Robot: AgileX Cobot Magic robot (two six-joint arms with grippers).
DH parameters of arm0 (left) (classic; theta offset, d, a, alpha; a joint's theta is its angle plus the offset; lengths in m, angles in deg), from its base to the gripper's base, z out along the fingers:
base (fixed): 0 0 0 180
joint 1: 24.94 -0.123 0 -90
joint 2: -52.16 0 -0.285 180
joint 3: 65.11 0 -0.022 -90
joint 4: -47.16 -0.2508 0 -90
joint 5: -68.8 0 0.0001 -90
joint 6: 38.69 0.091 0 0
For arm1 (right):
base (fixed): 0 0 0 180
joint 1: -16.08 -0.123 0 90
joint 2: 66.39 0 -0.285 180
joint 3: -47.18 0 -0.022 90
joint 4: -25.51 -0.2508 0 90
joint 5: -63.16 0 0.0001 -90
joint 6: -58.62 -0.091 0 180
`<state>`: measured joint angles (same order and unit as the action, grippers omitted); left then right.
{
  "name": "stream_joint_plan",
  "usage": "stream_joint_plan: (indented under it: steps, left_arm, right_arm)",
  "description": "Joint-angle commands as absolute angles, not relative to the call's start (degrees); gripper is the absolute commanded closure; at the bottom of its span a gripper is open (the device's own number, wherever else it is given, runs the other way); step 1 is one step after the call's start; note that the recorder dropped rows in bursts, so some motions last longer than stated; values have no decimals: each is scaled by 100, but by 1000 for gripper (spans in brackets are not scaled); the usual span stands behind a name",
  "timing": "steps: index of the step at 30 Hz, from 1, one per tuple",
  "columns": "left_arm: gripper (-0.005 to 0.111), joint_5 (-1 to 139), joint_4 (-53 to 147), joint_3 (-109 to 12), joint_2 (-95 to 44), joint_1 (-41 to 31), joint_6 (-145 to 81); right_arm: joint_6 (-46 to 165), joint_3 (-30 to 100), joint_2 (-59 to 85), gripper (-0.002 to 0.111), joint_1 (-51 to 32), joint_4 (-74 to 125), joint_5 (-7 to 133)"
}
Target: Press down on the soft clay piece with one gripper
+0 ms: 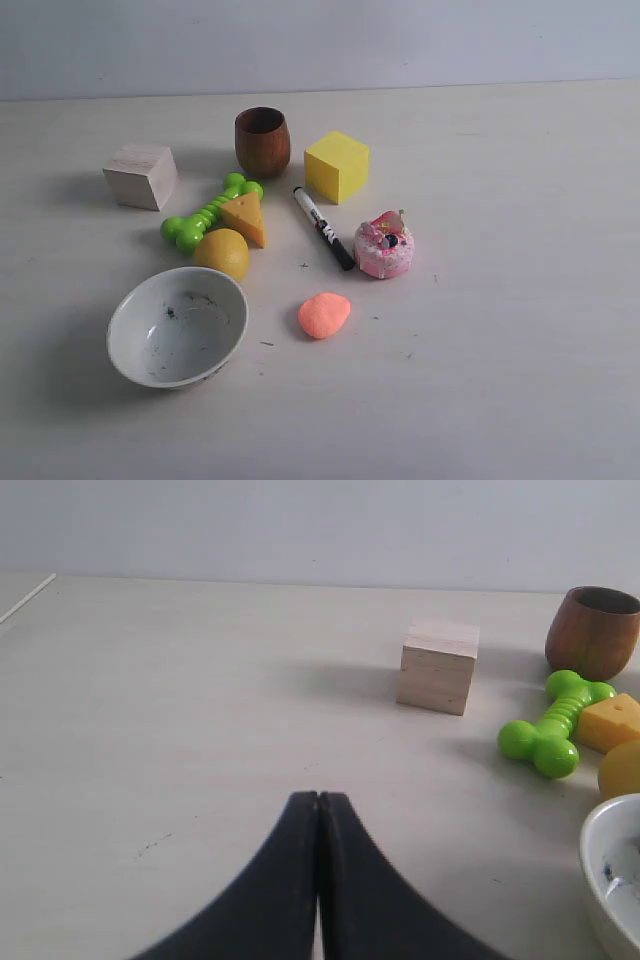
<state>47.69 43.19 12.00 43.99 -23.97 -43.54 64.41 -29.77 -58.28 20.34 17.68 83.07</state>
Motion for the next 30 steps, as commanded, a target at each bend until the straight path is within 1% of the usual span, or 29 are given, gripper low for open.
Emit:
stream_joint_plan:
  steps: [1,27,30]
  left_arm:
    - [107,4831,4332,1211,4437,-2367,-4331]
    - [107,4831,4332,1211,4437,-2367,-4331]
    - [107,4831,4332,1211,4437,-2367,-4331]
  right_arm:
    - [6455,-3004,-5861,108,2022,1795,8233]
    - [6455,-3004,-5861,108,2022,1822,8233]
    - [6455,-3004,-5861,108,2022,1811,7917]
